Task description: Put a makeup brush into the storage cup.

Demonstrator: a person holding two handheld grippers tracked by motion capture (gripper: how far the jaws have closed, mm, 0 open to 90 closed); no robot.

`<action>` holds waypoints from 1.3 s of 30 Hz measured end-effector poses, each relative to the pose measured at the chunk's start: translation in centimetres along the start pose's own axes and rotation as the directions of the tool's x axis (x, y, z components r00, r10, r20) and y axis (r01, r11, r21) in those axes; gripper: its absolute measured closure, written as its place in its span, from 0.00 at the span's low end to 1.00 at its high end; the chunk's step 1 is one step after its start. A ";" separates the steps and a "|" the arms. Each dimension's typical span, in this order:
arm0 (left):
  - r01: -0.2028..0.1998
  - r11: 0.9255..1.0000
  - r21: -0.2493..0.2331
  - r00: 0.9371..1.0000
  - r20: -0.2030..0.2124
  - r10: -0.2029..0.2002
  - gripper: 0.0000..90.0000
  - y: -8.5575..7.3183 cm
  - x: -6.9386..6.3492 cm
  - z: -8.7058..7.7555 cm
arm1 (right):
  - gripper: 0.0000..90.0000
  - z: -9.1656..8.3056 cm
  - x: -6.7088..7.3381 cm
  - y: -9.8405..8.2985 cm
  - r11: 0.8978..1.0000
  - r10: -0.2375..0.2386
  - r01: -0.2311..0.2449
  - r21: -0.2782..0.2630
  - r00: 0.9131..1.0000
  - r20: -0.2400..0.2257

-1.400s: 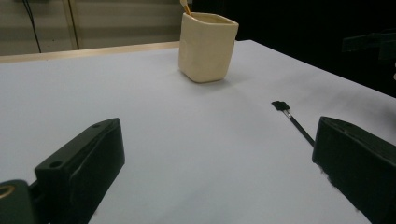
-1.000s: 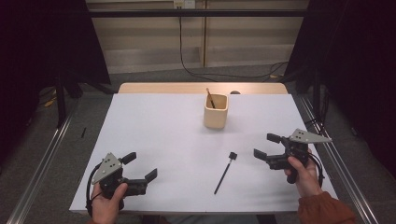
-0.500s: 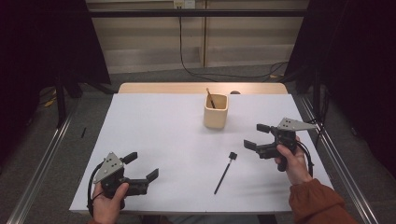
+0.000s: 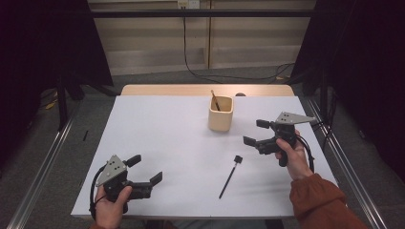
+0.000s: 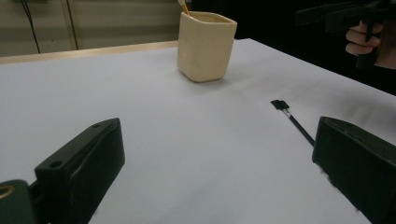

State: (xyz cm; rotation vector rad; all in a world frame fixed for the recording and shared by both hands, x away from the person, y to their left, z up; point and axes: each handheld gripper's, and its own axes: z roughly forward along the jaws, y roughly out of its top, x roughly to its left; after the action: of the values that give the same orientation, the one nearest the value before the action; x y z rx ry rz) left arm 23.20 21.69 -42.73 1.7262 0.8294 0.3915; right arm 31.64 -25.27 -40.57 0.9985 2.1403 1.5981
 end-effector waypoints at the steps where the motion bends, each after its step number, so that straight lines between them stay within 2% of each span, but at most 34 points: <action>1: 0.000 1.000 0.001 1.000 0.002 0.000 0.02 0.0 0.0 0.1 | 0.06 0.1 0.0 0.1 1.000 0.002 -0.002 0.000 1.000 -0.008; 9: -0.003 1.000 0.005 1.000 0.003 0.003 0.02 0.0 0.0 0.1 | 0.06 0.6 -0.1 -0.2 0.998 0.006 -0.003 0.060 0.999 -0.048; 12: -0.005 1.000 0.007 1.000 0.003 0.005 0.02 0.0 0.0 0.1 | 0.07 0.7 0.0 -0.1 0.994 0.001 0.007 0.108 0.997 -0.071; 15: -0.004 1.000 0.009 1.000 0.004 0.004 0.02 0.0 0.0 0.2 | 0.11 0.8 -0.1 -0.2 0.988 0.002 0.010 0.152 0.997 -0.078; 22: -0.001 1.000 0.011 1.000 0.002 0.001 0.03 -0.1 0.1 0.1 | 0.10 1.1 -0.4 -0.5 0.967 0.002 0.025 0.255 0.995 -0.105; 26: -0.005 1.000 0.015 1.000 0.005 0.005 0.02 -0.1 0.1 0.2 | 0.06 1.3 -0.4 -0.8 0.944 0.016 0.025 0.329 0.992 -0.122; 27: -0.005 1.000 0.017 1.000 0.005 0.005 0.02 -0.1 0.1 0.2 | 0.05 1.4 -0.4 -0.8 0.934 0.011 0.036 0.354 0.991 -0.130; 29: -0.006 1.000 0.019 1.000 0.007 0.006 0.03 -0.1 0.1 0.2 | 0.04 1.3 -0.4 -0.5 0.926 0.022 0.036 0.377 0.989 -0.149; 32: -0.005 1.000 0.018 1.000 0.007 0.005 0.02 -0.1 0.1 0.2 | 0.03 1.3 -0.3 0.0 0.910 0.010 0.056 0.410 0.987 -0.159; 35: -0.003 1.000 0.009 1.000 -0.001 0.003 0.02 0.0 0.2 0.1 | 0.03 1.4 -0.2 0.3 0.884 -0.002 0.077 0.462 0.987 -0.160; 39: 0.002 1.000 0.009 1.000 -0.001 -0.002 0.02 0.0 0.3 0.0 | 0.03 1.8 -0.3 0.2 0.839 0.020 0.084 0.538 0.982 -0.186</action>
State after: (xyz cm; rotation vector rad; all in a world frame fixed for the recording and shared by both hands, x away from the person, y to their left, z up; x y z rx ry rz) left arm 23.42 21.88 -42.82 1.7333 0.8345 0.3886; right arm 32.96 -24.16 -41.08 0.9796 2.8159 1.1083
